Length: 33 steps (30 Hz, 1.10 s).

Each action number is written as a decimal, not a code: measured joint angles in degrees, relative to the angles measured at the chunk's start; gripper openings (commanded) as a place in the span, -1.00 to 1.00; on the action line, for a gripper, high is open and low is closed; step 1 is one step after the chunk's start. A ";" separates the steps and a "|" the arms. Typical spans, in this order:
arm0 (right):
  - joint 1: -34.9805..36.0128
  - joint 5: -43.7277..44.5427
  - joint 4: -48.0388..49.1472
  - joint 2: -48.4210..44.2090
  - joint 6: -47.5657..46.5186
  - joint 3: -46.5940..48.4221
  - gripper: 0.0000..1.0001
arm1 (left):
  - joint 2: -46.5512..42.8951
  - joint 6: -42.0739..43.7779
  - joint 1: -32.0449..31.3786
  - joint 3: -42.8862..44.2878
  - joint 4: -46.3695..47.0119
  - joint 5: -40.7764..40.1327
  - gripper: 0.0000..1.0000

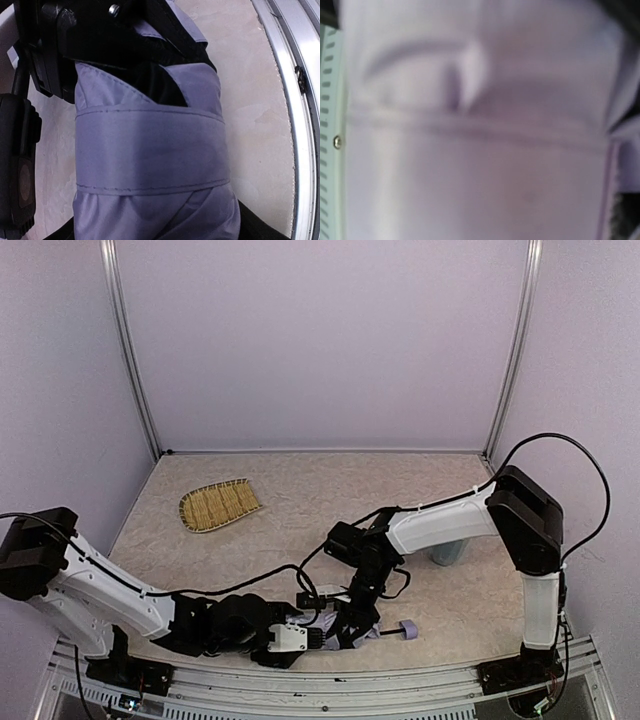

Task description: Put away the umbrella

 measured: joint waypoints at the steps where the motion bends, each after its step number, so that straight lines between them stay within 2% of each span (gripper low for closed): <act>1: -0.09 -0.20 -0.02 0.07 0.07 0.04 -1.00 | 0.83 -0.26 0.55 0.83 -0.87 0.52 0.51; 7: -0.59 -0.42 -0.35 -0.39 0.39 -0.37 -1.00 | 4.02 -1.75 1.57 6.01 -6.43 3.39 0.22; 17: -2.29 2.84 -3.04 -3.30 0.39 -2.84 -1.00 | 10.56 -2.69 3.28 15.63 -14.19 7.50 -0.55; 20: -2.32 3.85 -3.19 -3.78 0.46 -3.06 -1.00 | 11.15 -3.02 3.63 16.50 -14.88 8.09 -0.96; 22: -2.32 4.31 -3.28 -4.02 0.55 -3.15 -0.97 | 11.52 -3.04 3.69 17.09 -15.39 8.04 -1.00; 24: -2.43 5.07 -3.39 -4.44 0.57 -3.37 -0.78 | 12.04 -3.04 3.69 17.75 -15.52 7.65 -1.00; 28: -2.64 6.69 -2.99 -5.42 0.76 -4.02 -0.16 | 12.52 -3.08 3.61 17.75 -13.97 6.16 -1.00; 29: -2.69 7.37 -2.75 -5.70 1.14 -4.22 -0.09 | 12.59 -3.23 3.48 17.40 -13.03 5.29 -1.00; 30: -2.69 7.72 -2.47 -6.05 1.88 -4.46 0.13 | 12.63 -3.26 3.41 16.81 -11.65 4.48 -1.00; 32: -2.80 8.96 -1.64 -7.17 3.23 -4.85 0.23 | 12.68 -3.52 3.19 16.15 -10.03 2.67 -1.00; 33: -2.84 9.92 -1.14 -7.72 4.04 -5.03 0.73 | 12.70 -3.80 3.19 15.91 -9.51 1.95 -1.00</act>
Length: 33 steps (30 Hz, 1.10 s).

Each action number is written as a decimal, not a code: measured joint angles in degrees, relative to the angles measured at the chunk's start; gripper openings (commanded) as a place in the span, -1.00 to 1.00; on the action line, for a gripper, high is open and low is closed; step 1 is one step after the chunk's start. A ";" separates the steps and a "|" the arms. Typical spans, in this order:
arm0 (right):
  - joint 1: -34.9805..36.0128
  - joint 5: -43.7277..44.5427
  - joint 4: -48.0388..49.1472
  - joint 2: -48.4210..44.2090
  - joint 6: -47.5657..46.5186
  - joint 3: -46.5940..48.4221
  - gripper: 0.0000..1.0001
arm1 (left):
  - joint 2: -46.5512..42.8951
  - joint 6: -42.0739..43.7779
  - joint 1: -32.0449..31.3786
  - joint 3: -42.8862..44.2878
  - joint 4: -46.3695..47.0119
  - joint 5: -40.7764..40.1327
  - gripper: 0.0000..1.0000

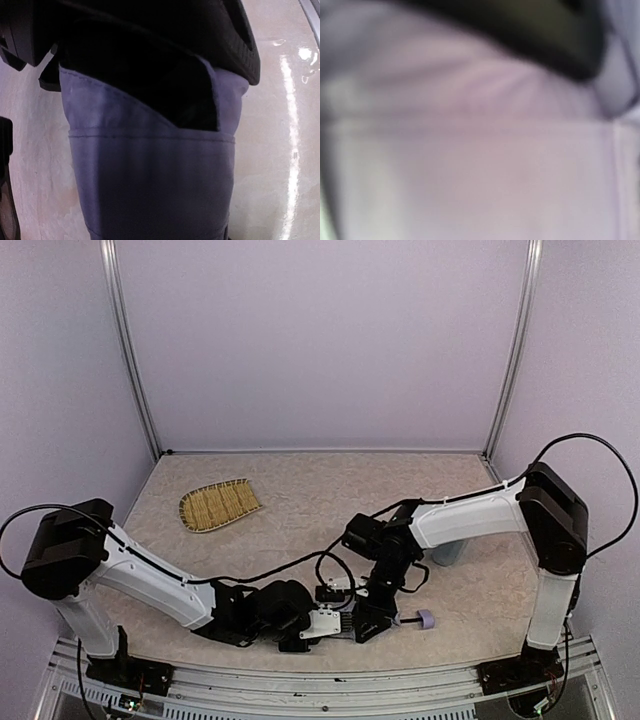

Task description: Put away the umbrella

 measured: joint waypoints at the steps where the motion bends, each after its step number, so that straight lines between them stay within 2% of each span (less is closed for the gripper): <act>1: 0.00 1.01 0.57 -0.61 0.44 -0.33 0.87 | 0.02 -0.35 0.04 -0.24 0.55 -0.92 -1.00; 5: -0.42 5.03 2.21 -3.19 2.32 -1.22 1.00 | 0.04 -2.10 0.74 -1.01 1.68 -4.55 -1.00; 12: -2.10 13.42 3.43 -9.38 4.37 -2.62 1.00 | -2.10 -5.88 3.30 -2.36 0.48 -8.39 -1.00; 21: -7.50 22.21 16.20 -30.93 6.45 -5.86 1.00 | -9.27 -11.67 7.82 2.23 -9.70 -16.15 -1.00; 24: -8.59 22.08 22.32 -39.06 6.75 -9.03 0.96 | -13.97 -12.46 8.66 5.16 -12.70 -17.35 -1.00; 27: -8.59 19.78 28.85 -45.48 7.52 -12.96 0.78 | -19.23 -12.55 8.98 7.82 -14.91 -18.27 -1.00; 33: -8.59 10.91 40.00 -48.37 11.43 -18.71 0.60 | -25.42 -10.56 8.85 14.43 -18.43 -19.85 -1.00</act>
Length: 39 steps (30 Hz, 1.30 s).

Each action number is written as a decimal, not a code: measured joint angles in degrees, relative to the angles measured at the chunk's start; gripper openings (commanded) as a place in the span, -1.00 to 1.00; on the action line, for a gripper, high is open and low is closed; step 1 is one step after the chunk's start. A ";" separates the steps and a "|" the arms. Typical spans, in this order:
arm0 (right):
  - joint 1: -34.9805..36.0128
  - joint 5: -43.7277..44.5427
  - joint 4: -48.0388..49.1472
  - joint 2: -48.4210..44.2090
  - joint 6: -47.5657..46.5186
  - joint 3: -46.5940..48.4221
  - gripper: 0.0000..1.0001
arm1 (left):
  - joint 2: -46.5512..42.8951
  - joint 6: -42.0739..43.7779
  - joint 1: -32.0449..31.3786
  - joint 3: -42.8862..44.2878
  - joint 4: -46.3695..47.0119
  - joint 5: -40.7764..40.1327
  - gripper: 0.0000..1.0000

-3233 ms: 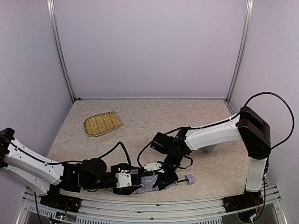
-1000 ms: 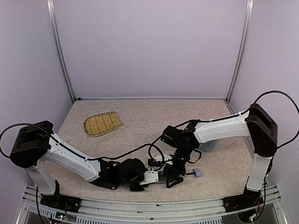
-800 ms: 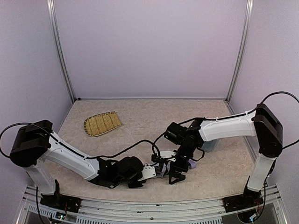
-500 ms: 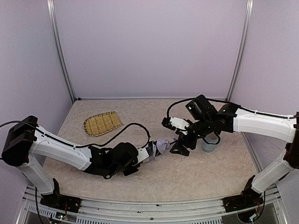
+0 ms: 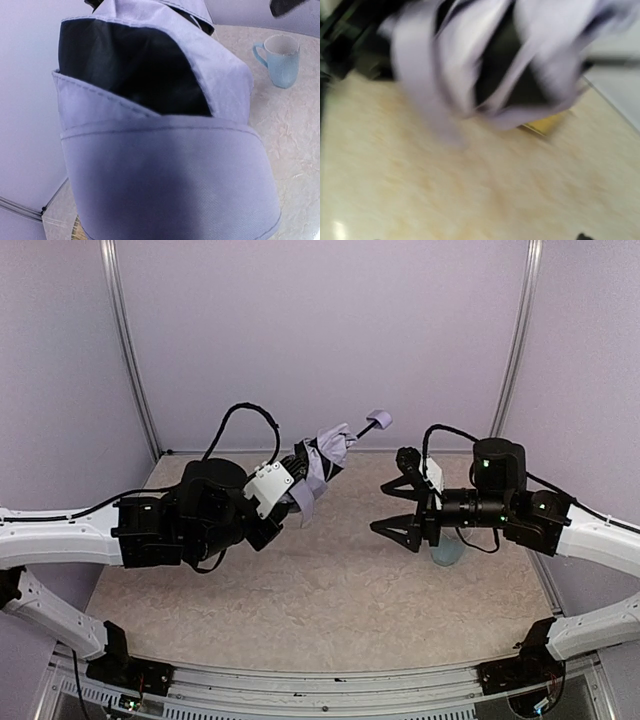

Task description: Put away the umbrella

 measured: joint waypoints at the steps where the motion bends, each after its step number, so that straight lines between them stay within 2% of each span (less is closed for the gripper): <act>1: 0.02 -1.99 1.70 0.22 0.81 -0.92 0.58 | -0.72 0.74 -0.13 0.96 -0.42 -0.44 -1.00; 4: 0.37 -6.95 6.47 2.36 4.04 -1.75 0.56 | -2.43 3.30 -0.98 2.89 -0.94 -2.14 -1.00; 8: 0.76 -11.32 14.27 7.98 8.74 -1.77 0.64 | -2.82 6.78 -2.78 5.03 -1.60 -4.81 -1.00; 13: 1.01 -14.69 23.89 14.01 13.27 -1.95 0.60 | -2.82 9.68 -3.89 6.16 -1.68 -6.49 -1.00; 15: 1.31 -16.46 26.51 16.57 14.38 -1.20 0.53 | -2.82 10.69 -4.15 6.47 -1.60 -7.17 -1.00; 20: 3.19 -21.77 29.42 21.51 14.97 1.25 0.50 | -2.62 12.74 -4.85 7.32 -0.72 -8.17 -1.00; 24: 4.92 -23.71 30.18 23.74 14.95 3.45 0.22 | -2.51 13.49 -4.85 7.34 0.33 -8.63 -1.00; 28: 5.44 -24.74 32.33 24.44 15.58 3.63 -0.23 | -2.29 13.99 -4.87 7.34 0.81 -9.03 -1.00; 33: 5.44 -25.31 33.20 24.90 16.17 3.89 -0.33 | -2.29 14.27 -4.94 7.34 0.92 -9.14 -1.00; 39: 5.44 -24.76 32.35 24.92 15.76 4.50 -0.66 | -2.27 14.29 -5.01 7.34 0.92 -9.25 -1.00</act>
